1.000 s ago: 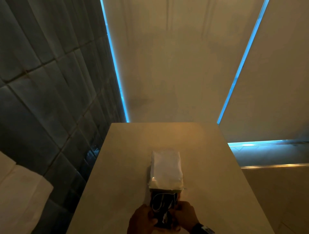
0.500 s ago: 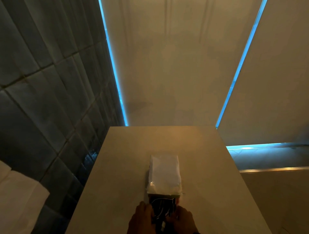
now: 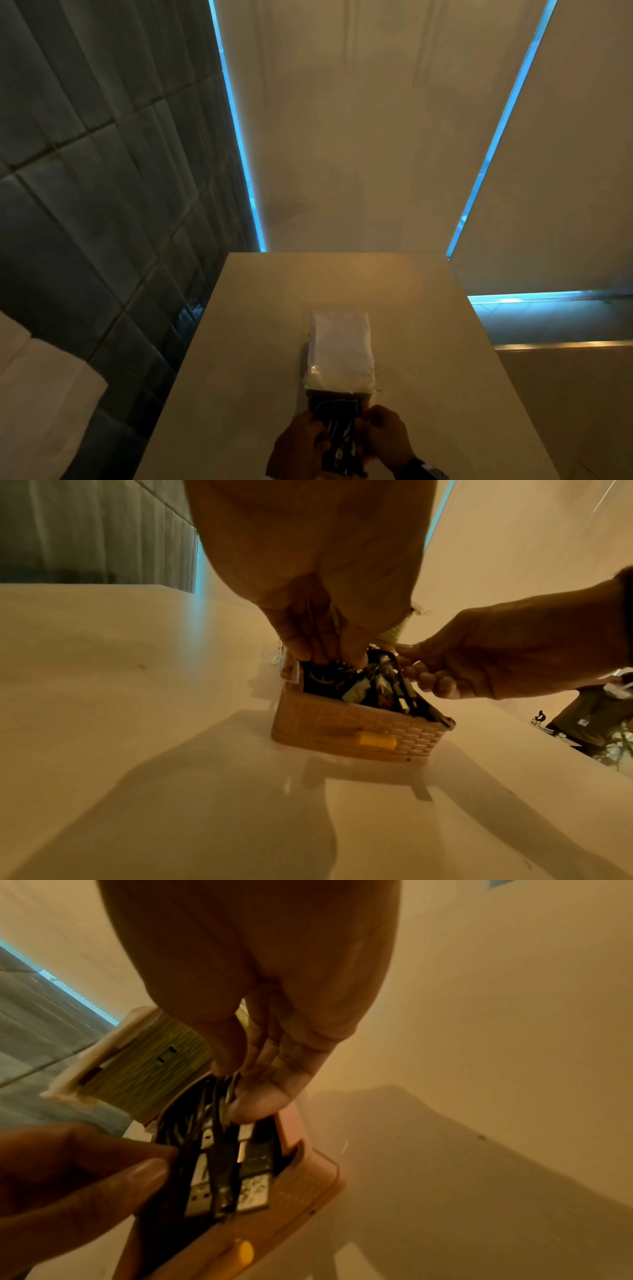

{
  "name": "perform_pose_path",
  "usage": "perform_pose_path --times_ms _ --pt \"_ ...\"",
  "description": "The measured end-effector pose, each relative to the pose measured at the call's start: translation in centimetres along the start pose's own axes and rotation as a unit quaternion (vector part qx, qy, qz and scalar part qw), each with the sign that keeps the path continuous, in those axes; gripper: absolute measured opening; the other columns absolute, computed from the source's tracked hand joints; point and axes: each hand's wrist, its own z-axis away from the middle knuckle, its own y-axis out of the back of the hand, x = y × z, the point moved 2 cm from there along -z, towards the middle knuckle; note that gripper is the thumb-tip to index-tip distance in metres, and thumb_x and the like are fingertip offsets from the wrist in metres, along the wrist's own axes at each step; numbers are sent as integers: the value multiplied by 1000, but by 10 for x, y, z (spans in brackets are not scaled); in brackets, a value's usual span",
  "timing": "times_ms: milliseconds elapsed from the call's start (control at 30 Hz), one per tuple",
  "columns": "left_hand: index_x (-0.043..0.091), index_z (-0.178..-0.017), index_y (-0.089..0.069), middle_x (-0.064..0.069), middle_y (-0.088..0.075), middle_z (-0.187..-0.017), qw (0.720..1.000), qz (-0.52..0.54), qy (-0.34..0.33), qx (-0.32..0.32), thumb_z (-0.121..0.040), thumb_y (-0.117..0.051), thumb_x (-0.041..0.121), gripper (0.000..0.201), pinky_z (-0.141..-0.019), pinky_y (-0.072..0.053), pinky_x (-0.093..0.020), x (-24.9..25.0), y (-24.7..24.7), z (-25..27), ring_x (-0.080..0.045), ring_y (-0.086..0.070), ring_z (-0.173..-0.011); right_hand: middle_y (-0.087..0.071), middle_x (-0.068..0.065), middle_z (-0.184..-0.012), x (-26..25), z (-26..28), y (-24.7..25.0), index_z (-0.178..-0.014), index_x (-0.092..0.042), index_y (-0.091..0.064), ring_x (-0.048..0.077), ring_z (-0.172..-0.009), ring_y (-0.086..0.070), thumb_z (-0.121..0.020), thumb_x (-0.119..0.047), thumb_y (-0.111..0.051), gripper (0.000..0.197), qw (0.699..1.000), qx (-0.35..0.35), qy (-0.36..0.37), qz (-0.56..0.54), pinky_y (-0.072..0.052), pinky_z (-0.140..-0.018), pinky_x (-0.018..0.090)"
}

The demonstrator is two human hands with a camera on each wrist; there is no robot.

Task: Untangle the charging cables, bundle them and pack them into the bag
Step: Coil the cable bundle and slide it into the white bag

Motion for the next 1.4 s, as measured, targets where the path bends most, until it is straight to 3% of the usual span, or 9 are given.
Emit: perform_pose_path --times_ms 133,300,500,633,700,867,1033,1233,1400 --pt "26 -116 -63 8 -45 -135 1000 7 -2 -16 -88 -49 51 40 -87 -38 -16 2 0 5 -8 -50 -117 -61 -15 -78 -13 2 -12 -88 -24 -59 1 -68 -60 -84 -18 -63 8 997 8 62 47 -45 -60 9" --pt "37 -127 -55 10 -38 -143 1000 -6 -18 -20 -80 -52 58 52 -96 -41 -21 4 -1 7 -11 -47 -124 -64 -5 -97 -25 6 -31 -104 -26 -64 8 -80 -54 -89 -26 -56 17 991 -7 87 101 -39 -63 12" --pt "30 -139 -39 9 -27 -144 999 1 -16 42 -90 -52 38 51 -93 -42 -21 4 3 9 -8 -37 -126 -65 -13 -78 -20 4 -20 -92 -22 -59 -1 -66 -60 -85 -25 -63 9 996 -11 73 54 -44 -55 10" --pt "30 -140 -40 8 -36 -143 999 -8 -12 29 -89 -33 56 58 -96 -39 -22 5 -1 11 -10 -42 -124 -72 1 -73 -6 6 -5 -79 -14 -67 11 -58 -67 -78 -6 -67 8 998 -40 34 38 -58 -62 25" --pt "29 -135 -48 7 -43 -138 999 -34 -10 20 -79 -19 64 72 -93 -39 -23 4 0 12 -12 -45 -121 -70 -4 -73 -1 4 -2 -70 -20 -67 8 -64 -65 -76 -12 -72 11 998 -41 31 43 -54 -63 18" --pt "31 -132 -51 10 -46 -133 998 -61 0 -2 -93 -48 28 39 -88 -40 -22 -1 4 12 -11 -45 -119 -59 -14 -69 -4 5 -6 -58 -30 -51 2 -67 -55 -77 -26 -69 26 993 -52 42 98 -38 -53 8" --pt "24 -127 -51 5 -43 -129 999 -26 28 10 -92 -49 27 35 -89 -44 -25 -3 4 15 -11 -49 -114 -60 -10 -78 1 10 -7 -67 -32 -49 8 -73 -58 -78 -28 -69 23 992 -55 55 97 -41 -58 12" --pt "17 -117 -56 2 -43 -124 998 46 44 20 -95 -52 27 24 -70 -30 -4 -7 -11 19 -2 -39 -97 -69 -1 -70 13 18 7 -76 -22 -58 0 -56 -61 -68 -12 -74 20 988 -100 81 86 -54 -60 20" --pt "13 -81 -53 -8 -52 -92 987 125 101 30 -94 -53 10 14 -70 -45 -23 -14 -25 11 -15 -55 -76 -60 -4 -79 8 10 -1 -67 -23 -48 9 -69 -54 -60 -16 -63 18 991 -73 67 95 -43 -56 16"
